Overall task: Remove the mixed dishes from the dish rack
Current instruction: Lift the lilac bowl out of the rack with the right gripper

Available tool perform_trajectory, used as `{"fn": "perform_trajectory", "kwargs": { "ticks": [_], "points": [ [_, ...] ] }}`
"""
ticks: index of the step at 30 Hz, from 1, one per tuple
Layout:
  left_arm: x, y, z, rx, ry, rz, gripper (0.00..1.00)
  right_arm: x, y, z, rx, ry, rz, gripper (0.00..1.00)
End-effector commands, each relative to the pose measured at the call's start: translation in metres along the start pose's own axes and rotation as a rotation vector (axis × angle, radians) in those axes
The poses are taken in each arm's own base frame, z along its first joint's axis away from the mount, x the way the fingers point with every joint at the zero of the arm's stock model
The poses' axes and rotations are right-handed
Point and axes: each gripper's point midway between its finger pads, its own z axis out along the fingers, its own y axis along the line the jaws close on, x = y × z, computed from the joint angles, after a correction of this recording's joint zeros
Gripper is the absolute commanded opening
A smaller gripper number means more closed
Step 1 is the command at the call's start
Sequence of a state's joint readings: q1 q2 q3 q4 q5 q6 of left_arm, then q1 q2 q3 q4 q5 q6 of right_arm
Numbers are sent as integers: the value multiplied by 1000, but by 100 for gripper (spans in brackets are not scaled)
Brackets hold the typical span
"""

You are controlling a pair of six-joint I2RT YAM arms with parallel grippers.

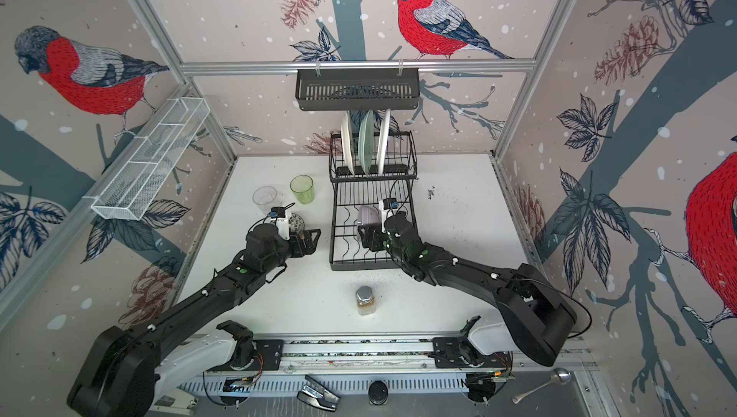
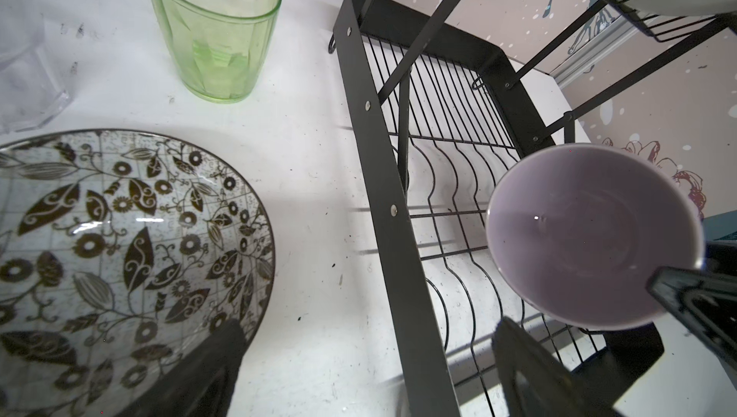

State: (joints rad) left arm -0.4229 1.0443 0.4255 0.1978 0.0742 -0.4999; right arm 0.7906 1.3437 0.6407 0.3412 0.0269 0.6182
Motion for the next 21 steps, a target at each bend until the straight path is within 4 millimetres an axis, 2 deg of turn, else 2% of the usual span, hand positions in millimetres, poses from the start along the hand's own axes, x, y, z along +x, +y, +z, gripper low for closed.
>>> {"fn": "perform_trajectory", "kwargs": {
  "ticks": [1,6,13,18,21],
  "points": [
    [-7,-10,2,51,-30,-21,97,-26,29,-14,-147,-106,33,57],
    [-11,-30,6,121,-22,-38,97,-29,42,-29,-226,-127,35,59],
    [-11,-65,11,237,29,-61,84,-35,51,-44,-287,-170,25,60],
    [-17,-90,10,317,44,-64,79,-40,58,-54,-315,-190,8,60],
    [-22,-105,11,367,62,-63,73,-43,62,-61,-333,-212,0,59]
  ]
}}
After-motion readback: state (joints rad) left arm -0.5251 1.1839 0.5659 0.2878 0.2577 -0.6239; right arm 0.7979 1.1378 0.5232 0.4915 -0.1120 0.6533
